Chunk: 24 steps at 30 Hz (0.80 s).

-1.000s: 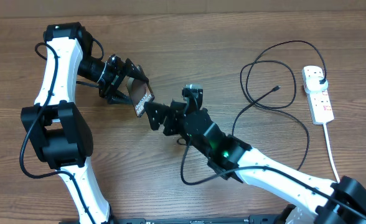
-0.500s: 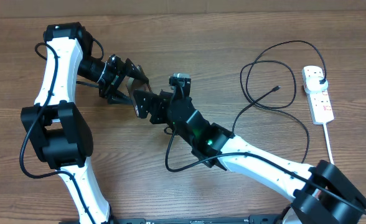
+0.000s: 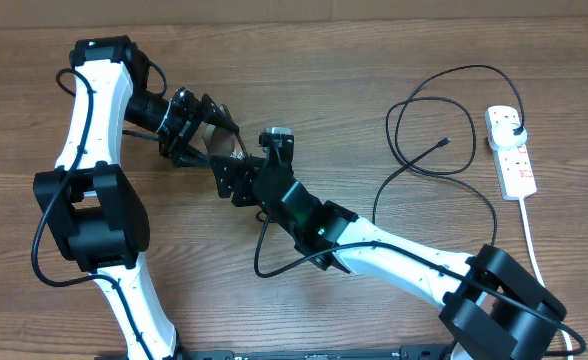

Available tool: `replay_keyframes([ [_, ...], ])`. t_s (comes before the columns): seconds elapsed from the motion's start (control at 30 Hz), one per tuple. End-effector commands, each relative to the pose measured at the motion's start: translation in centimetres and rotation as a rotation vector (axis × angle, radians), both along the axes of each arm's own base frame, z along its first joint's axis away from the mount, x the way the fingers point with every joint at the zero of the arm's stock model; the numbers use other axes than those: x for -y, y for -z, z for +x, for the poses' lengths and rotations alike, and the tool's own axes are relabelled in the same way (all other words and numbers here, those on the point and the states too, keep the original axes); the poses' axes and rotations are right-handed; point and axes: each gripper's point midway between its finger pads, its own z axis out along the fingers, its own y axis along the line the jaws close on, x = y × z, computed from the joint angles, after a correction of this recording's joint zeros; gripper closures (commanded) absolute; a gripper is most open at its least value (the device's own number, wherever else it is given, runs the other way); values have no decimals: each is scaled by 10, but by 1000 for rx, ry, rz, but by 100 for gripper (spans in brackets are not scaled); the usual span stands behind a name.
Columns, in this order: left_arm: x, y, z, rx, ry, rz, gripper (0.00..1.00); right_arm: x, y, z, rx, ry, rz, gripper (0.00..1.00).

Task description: Plug charger to phone and switch on socket

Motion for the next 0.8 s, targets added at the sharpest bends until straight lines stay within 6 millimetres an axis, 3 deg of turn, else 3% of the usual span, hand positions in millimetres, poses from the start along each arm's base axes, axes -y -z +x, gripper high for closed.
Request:
replay_keyframes([
  [0.0, 5, -12, 6, 43, -2, -46, 36, -13, -23, 10, 37, 12, 41, 24],
  [0.13, 5, -12, 6, 43, -2, -46, 36, -20, -16, 15, 22, 12, 20, 27],
  [0.37, 5, -12, 7, 47, -2, -46, 36, -21, -25, 19, 37, 26, 32, 33],
  [0.77, 5, -11, 8, 52, -2, -46, 36, -21, -20, 17, 22, 13, 20, 61],
])
